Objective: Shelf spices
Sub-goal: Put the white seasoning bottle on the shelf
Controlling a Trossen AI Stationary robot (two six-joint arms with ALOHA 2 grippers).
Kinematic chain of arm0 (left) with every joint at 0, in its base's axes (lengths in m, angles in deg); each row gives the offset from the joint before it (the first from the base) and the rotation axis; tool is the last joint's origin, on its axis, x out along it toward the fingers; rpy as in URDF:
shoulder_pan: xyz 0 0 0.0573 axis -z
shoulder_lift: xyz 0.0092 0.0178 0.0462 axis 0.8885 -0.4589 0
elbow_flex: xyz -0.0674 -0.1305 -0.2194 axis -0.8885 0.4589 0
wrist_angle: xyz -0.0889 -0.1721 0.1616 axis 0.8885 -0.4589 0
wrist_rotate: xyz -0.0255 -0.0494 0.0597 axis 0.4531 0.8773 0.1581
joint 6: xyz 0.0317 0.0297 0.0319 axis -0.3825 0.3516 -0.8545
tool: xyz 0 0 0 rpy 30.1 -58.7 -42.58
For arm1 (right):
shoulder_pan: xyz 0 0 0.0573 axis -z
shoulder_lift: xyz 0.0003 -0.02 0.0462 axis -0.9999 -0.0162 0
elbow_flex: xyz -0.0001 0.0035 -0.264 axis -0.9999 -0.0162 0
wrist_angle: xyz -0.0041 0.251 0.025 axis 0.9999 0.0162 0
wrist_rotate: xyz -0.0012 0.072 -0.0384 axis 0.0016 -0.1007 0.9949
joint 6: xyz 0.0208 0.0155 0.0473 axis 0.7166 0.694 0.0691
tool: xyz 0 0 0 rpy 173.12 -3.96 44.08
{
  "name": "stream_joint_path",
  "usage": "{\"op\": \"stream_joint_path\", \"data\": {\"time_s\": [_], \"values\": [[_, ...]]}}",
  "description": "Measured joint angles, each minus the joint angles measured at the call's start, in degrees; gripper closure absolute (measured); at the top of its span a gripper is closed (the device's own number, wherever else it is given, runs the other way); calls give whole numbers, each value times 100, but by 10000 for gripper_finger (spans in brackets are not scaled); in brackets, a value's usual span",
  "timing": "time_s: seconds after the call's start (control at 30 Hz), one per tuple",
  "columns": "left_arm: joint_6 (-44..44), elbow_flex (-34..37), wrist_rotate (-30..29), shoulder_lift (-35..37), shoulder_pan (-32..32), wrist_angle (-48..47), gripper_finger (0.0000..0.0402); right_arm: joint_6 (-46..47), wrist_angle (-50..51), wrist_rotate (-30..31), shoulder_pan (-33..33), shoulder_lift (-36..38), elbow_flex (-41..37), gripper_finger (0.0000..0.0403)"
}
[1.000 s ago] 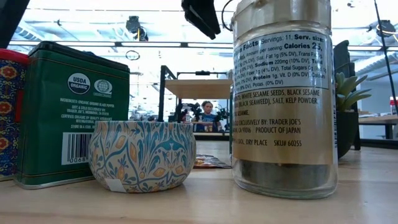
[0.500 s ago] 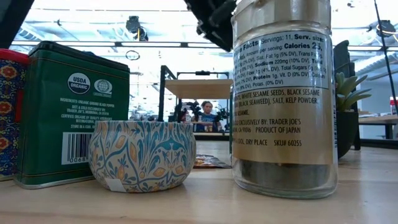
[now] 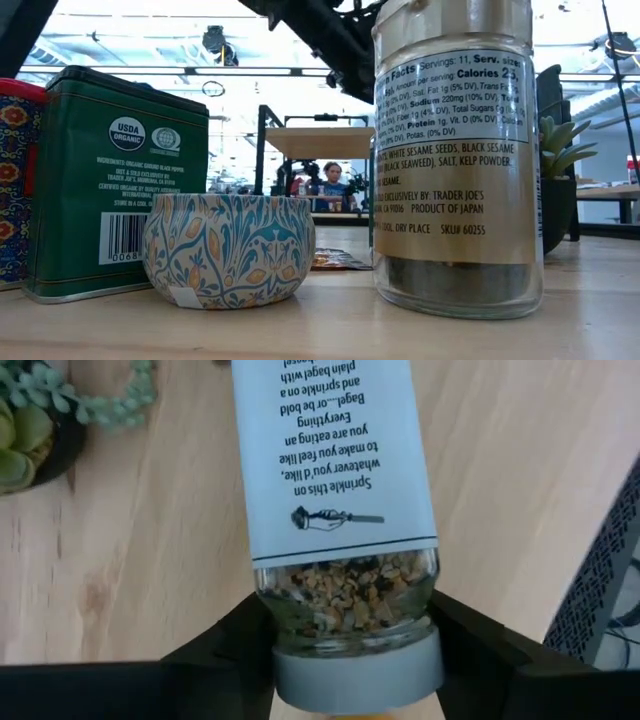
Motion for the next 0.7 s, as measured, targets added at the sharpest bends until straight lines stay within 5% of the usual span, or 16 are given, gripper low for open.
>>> {"op": "stream_joint_path", "data": {"time_s": [0.53, 0.7], "values": [[153, 103, 134, -162, -9, 614, 121, 309, 579, 268, -381, 4, 527, 211], [160, 103, 201, -361, -9, 733, 149, 472, 712, 327, -476, 2, 527, 211]]}}
